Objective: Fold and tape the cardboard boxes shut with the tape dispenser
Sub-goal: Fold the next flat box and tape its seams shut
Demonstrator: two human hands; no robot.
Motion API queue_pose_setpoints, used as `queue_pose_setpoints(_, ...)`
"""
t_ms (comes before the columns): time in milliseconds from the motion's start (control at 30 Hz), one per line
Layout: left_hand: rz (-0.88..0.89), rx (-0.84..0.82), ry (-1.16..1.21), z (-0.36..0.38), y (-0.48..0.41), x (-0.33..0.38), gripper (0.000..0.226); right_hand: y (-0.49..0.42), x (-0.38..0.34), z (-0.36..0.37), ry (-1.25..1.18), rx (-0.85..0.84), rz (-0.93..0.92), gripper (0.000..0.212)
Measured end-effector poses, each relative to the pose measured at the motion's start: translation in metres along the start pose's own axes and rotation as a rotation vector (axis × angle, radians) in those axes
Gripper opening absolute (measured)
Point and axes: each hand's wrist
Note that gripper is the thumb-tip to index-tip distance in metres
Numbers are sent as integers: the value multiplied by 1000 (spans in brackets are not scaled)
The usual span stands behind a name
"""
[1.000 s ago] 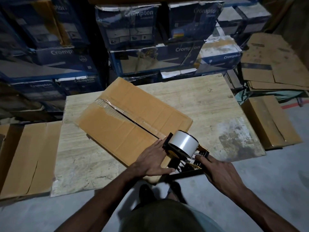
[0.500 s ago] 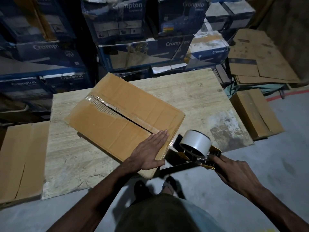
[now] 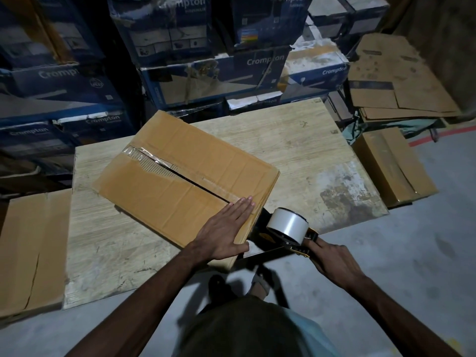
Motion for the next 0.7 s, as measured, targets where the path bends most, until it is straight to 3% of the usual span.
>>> queue_pose_setpoints(333,-37,-60,-15,5,-10,-1,126,-26,-13,36,-100,41,0,75)
queue_pose_setpoints(500,-54,-96,-27,7,-12,1,134,-30,-8,37,-214,118,-35,44)
queue_pose_setpoints(600,-44,-69,-14,7,-11,0,131,-30,-14,45,-296,-39,26,36)
queue_pose_setpoints(700,-28,-41,-12,7,-8,1,124,-16,-28,54,-482,-91,149,37)
Point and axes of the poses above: each hand's wrist, its own y-axis away from the middle knuckle, its own z-axis out of the palm, x = y × z
